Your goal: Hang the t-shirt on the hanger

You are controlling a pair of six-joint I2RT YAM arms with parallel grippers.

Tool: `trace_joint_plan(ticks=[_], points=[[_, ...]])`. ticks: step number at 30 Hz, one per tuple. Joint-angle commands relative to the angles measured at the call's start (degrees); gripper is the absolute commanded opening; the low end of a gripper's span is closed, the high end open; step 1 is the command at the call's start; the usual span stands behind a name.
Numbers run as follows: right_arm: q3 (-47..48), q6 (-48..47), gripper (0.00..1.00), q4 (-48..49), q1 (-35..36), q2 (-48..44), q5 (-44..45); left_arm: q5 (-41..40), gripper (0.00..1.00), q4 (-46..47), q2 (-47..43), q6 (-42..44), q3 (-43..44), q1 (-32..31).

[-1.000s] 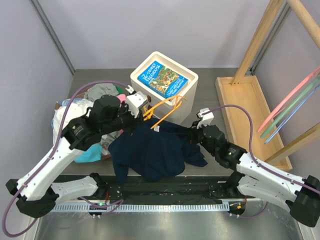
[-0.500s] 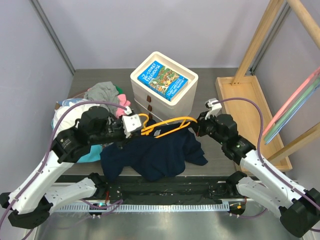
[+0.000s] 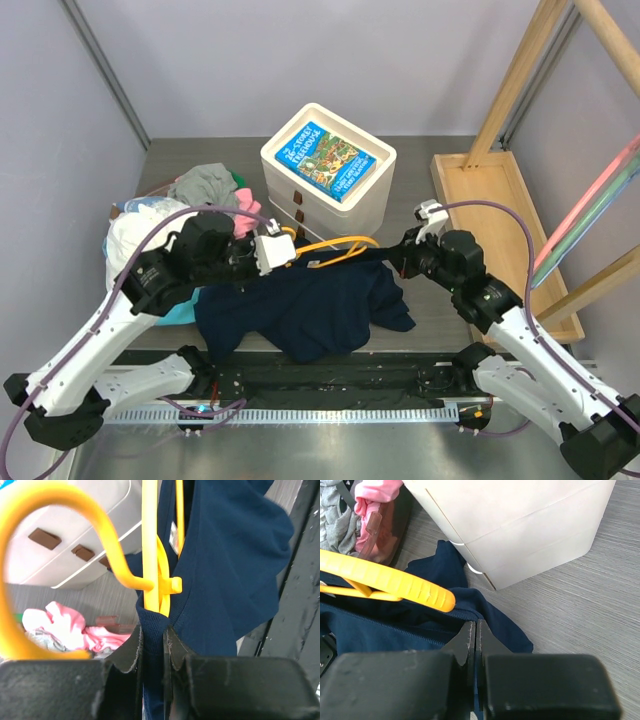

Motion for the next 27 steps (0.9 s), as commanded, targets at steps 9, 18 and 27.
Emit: trace_joint_plan(ticks=[9, 18, 27], points=[[2.92, -2.24, 0.01, -0.8, -1.88, 1.65, 2.5, -2.27, 0.0, -2.54, -4.14, 4.11, -1.44, 0.46], [3.36, -2.77, 0.01, -0.44, -1.88, 2.0, 2.32, -1.04, 0.0, -5.96, -1.78, 6.48, -0.29, 0.46], [4.33, -5.4, 0.01, -2.28, -1.97, -0.9, 1.8, -9.38, 0.0, -4.3, 1.83, 4.21, -0.73, 0.54]])
